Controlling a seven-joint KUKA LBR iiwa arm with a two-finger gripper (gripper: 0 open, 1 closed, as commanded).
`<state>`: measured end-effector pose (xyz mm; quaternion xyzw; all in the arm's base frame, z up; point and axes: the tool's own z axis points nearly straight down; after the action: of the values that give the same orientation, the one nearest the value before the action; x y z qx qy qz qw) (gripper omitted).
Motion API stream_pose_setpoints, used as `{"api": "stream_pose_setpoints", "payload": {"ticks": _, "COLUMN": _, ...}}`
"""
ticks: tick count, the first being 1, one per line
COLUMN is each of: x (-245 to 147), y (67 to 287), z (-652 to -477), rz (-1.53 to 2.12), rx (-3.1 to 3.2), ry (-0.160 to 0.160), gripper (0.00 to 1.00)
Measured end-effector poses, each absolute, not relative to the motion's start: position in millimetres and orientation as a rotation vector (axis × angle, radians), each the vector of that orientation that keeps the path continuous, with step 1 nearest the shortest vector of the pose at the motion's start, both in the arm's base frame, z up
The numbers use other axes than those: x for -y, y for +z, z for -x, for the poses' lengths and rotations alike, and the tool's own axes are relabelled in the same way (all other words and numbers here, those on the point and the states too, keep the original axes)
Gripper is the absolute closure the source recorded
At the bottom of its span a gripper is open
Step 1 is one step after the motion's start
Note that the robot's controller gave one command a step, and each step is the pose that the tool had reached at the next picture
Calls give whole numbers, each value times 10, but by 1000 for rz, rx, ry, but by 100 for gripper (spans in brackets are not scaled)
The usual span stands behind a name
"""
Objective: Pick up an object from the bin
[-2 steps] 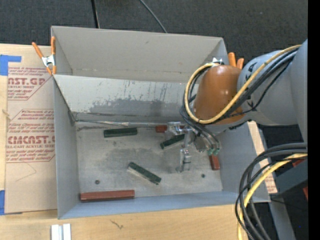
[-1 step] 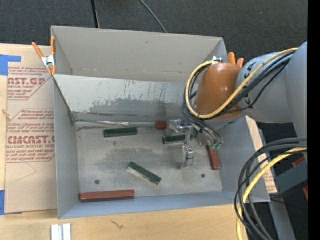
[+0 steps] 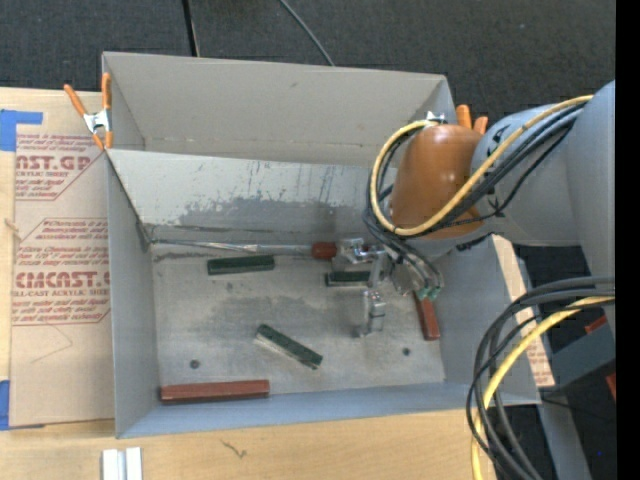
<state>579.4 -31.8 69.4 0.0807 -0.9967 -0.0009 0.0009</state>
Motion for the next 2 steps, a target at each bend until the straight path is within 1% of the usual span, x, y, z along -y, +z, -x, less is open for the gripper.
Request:
{"api": "stream_pose_setpoints", "payload": {"ticks": 1, "x": 301, "y": 696, "z": -5778, "rz": -350, "rx": 3122, "ry": -1, "gripper": 0}}
{"api": "stream_pose_setpoints", "payload": {"ticks": 2, "x": 303, "y": 697, "z": -5789, "rz": -299, "rx": 3129, "ry": -3, "gripper": 100}}
